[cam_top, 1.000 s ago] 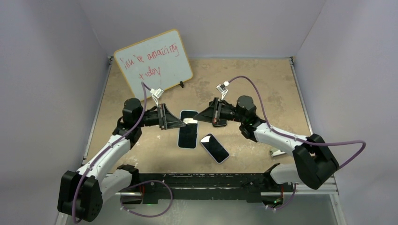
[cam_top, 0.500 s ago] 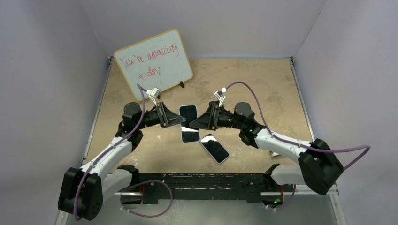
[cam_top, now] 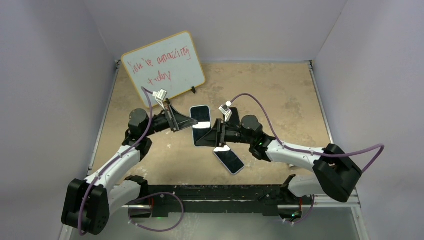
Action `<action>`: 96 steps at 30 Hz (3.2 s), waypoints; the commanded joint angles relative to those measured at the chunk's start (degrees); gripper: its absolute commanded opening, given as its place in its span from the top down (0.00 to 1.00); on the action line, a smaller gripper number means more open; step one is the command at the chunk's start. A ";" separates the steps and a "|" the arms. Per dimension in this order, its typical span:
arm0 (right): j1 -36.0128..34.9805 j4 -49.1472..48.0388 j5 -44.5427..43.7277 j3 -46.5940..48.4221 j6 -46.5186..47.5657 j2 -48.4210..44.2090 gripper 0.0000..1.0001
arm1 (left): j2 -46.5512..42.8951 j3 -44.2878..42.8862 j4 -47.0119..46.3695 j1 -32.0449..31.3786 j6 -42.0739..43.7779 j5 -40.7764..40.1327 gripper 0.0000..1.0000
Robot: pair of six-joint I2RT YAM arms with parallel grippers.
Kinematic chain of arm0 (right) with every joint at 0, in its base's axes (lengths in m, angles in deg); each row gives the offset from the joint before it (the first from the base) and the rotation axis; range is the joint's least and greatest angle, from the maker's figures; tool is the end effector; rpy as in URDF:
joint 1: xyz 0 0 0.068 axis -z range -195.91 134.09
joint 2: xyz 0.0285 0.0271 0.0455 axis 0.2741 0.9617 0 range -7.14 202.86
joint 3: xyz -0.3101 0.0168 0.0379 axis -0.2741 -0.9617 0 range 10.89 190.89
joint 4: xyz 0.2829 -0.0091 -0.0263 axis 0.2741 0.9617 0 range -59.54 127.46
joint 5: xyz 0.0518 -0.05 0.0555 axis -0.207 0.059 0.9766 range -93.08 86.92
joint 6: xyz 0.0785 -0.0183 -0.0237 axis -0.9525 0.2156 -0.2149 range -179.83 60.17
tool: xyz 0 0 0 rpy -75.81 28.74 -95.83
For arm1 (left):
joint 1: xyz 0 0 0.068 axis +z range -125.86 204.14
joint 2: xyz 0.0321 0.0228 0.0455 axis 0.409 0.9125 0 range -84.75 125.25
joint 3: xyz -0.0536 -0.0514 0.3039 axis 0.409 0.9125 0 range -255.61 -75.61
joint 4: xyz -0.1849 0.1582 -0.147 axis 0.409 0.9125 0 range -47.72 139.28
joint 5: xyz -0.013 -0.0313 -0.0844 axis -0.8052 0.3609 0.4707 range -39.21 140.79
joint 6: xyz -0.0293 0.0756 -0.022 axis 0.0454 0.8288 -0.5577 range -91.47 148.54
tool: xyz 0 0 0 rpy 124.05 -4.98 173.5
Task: Put the phone into the phone case
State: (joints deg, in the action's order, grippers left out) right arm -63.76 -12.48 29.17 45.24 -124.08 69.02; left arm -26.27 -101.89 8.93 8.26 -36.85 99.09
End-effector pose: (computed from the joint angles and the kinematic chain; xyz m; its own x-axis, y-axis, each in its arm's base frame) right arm 0.1882 0.2664 0.2778 -0.8815 0.1611 -0.4438 -0.4398 0.0617 0.8960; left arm 0.2189 -0.1195 0.2835 -0.8102 -0.3984 -0.4300 0.3924 0.1763 -0.9027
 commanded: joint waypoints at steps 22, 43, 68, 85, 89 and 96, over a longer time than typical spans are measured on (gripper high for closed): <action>-0.57 2.67 -6.89 -1.70 0.19 -5.34 0.58 | -2.78 -4.28 12.89 0.39 10.42 -5.50 1.00; -0.57 33.38 -24.63 -5.97 10.41 -25.99 0.01 | 18.26 -1.61 15.02 0.59 18.38 -8.95 1.00; -0.57 45.38 -32.55 -4.08 8.30 -32.17 0.01 | 14.76 -9.12 41.99 0.59 30.36 -22.42 0.41; -0.57 66.34 -52.78 14.37 16.65 -34.99 0.01 | -7.73 -25.55 56.21 0.50 36.86 -15.12 0.11; -0.57 67.76 -53.78 20.67 19.26 -35.66 0.01 | -10.14 -29.67 57.68 0.50 36.40 -15.82 0.10; -0.57 68.83 -54.52 26.54 22.91 -37.54 0.01 | -14.03 -29.95 57.63 0.50 34.16 -17.71 0.10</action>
State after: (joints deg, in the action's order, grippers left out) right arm -64.33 54.62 -22.69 68.80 -104.85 32.78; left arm -38.55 -131.42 65.65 8.70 -1.84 82.26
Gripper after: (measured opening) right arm 0.987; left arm 0.899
